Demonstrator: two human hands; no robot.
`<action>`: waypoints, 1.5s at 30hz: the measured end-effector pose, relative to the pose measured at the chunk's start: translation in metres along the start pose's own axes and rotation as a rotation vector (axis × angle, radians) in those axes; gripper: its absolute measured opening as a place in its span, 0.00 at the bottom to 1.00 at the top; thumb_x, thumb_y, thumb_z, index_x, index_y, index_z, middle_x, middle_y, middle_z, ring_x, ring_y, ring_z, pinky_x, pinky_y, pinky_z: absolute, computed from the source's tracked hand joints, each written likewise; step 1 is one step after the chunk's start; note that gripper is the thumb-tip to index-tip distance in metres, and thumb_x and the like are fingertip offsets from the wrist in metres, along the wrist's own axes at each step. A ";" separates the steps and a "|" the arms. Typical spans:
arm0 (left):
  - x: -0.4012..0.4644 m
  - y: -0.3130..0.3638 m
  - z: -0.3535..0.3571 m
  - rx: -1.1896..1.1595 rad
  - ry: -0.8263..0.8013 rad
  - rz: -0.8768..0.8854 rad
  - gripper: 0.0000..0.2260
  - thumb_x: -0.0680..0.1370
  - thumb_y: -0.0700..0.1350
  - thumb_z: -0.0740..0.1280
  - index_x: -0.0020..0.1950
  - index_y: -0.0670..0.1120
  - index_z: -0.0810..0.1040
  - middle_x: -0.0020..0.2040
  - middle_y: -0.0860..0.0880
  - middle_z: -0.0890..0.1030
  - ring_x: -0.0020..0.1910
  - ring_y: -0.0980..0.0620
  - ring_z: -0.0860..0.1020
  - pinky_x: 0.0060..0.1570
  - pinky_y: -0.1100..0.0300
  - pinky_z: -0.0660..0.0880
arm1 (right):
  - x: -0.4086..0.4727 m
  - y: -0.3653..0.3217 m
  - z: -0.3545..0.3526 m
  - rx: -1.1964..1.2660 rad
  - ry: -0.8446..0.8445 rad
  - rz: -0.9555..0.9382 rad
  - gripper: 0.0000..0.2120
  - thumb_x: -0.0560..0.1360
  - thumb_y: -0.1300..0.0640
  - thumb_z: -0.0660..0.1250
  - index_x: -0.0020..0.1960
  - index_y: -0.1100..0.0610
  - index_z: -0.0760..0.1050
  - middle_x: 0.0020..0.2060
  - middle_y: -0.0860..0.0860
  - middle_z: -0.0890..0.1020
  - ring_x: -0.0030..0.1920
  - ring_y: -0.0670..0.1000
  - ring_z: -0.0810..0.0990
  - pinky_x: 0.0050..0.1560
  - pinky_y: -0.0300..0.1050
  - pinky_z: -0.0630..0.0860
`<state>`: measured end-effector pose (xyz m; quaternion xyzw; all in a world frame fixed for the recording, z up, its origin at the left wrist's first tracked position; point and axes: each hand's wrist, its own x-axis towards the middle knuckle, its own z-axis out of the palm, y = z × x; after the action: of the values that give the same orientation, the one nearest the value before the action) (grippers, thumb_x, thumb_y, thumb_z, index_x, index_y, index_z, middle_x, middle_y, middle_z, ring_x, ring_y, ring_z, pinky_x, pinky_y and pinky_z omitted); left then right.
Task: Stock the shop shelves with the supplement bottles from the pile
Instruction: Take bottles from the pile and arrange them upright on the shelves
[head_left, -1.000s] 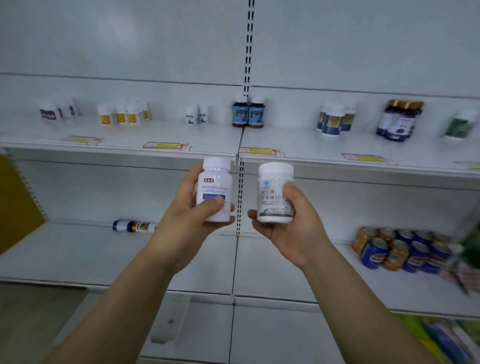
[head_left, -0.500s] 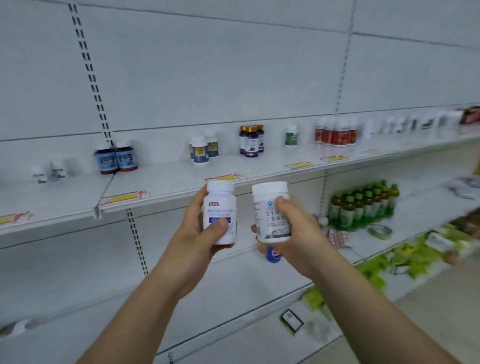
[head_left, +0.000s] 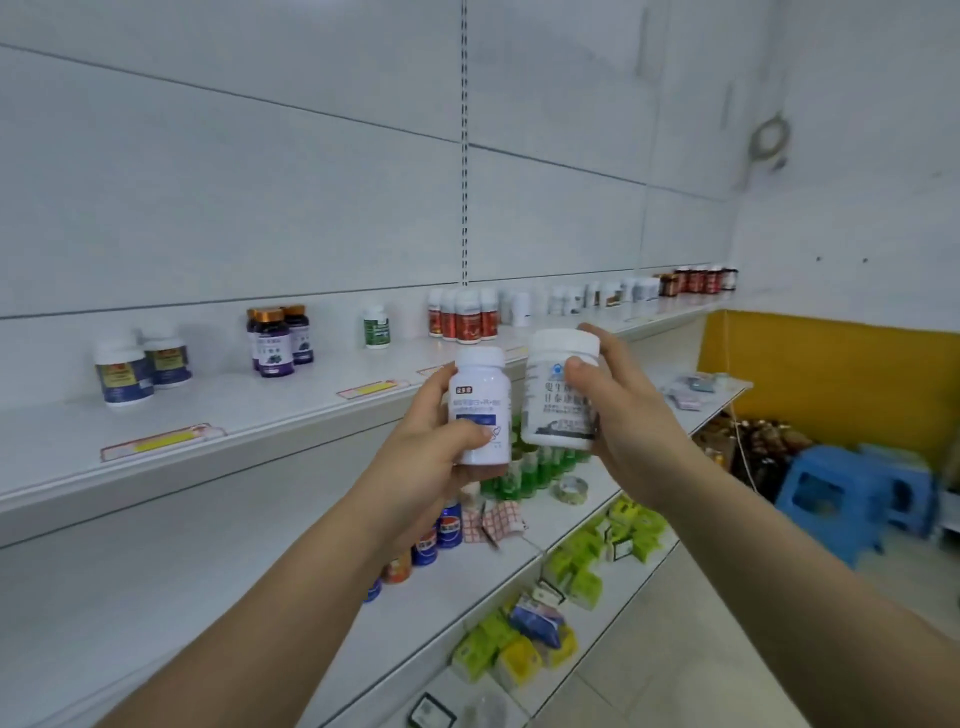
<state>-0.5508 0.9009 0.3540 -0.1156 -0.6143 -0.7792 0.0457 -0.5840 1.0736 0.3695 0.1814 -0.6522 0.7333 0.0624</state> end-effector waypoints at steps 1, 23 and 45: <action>0.012 -0.007 0.016 0.000 -0.017 0.005 0.28 0.76 0.28 0.59 0.69 0.55 0.65 0.57 0.45 0.79 0.54 0.42 0.79 0.49 0.46 0.79 | 0.005 -0.003 -0.021 -0.013 0.003 -0.013 0.20 0.80 0.55 0.61 0.69 0.41 0.63 0.56 0.51 0.78 0.50 0.54 0.83 0.48 0.53 0.81; 0.337 -0.098 0.139 0.136 0.010 -0.027 0.30 0.73 0.27 0.62 0.72 0.49 0.64 0.58 0.42 0.78 0.53 0.42 0.80 0.46 0.50 0.80 | 0.281 0.074 -0.248 -0.274 -0.036 0.015 0.18 0.78 0.53 0.63 0.67 0.44 0.67 0.52 0.46 0.81 0.51 0.48 0.82 0.57 0.55 0.79; 0.631 -0.172 0.106 1.133 0.418 -0.037 0.34 0.68 0.40 0.75 0.64 0.60 0.59 0.47 0.57 0.74 0.43 0.57 0.76 0.37 0.76 0.70 | 0.676 0.219 -0.298 -0.469 -0.521 -0.047 0.30 0.74 0.54 0.70 0.72 0.48 0.60 0.60 0.51 0.74 0.57 0.53 0.76 0.52 0.44 0.72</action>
<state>-1.1864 1.0892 0.3632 0.0928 -0.9137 -0.3377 0.2063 -1.3370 1.2359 0.3746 0.3582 -0.7925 0.4912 -0.0494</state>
